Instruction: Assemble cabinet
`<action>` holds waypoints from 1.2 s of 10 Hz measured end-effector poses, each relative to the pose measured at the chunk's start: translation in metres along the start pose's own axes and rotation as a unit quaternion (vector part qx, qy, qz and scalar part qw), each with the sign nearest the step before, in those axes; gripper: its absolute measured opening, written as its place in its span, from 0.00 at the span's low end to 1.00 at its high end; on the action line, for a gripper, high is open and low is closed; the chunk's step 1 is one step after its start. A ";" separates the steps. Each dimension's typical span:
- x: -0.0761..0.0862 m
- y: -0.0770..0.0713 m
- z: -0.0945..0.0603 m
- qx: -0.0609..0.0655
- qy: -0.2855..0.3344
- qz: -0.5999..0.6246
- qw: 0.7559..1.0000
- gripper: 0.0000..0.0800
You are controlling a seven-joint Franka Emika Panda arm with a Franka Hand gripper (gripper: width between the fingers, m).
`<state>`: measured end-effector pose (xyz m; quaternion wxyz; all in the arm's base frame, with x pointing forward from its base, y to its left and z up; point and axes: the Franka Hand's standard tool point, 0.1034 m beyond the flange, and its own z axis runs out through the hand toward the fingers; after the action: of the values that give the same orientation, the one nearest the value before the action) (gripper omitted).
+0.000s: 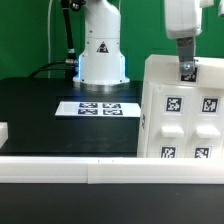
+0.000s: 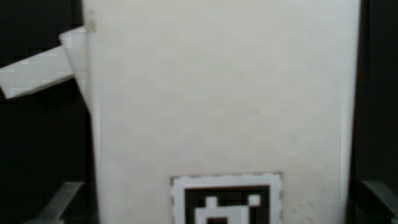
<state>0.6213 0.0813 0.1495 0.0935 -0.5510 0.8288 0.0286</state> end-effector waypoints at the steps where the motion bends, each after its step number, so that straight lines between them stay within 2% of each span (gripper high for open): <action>1: 0.000 -0.001 0.000 -0.002 -0.005 0.012 1.000 0.70; 4: -0.003 -0.001 0.000 -0.001 -0.011 0.013 1.000 0.72; 5: -0.003 -0.001 0.000 -0.001 -0.011 0.011 1.000 0.93; 6: -0.005 -0.001 -0.003 0.000 -0.017 0.000 1.000 0.93; 7: -0.007 -0.002 -0.007 0.002 -0.024 -0.004 1.000 0.99; 10: -0.012 -0.006 -0.013 0.006 -0.036 0.000 0.999 1.00; 12: -0.012 -0.005 -0.011 0.005 -0.035 -0.020 0.999 1.00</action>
Offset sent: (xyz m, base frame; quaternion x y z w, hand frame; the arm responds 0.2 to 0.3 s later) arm 0.0000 0.0000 0.0000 0.0000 0.0000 0.0000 1.0000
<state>0.6293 0.0885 0.1632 0.1260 -0.5653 0.8141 0.0415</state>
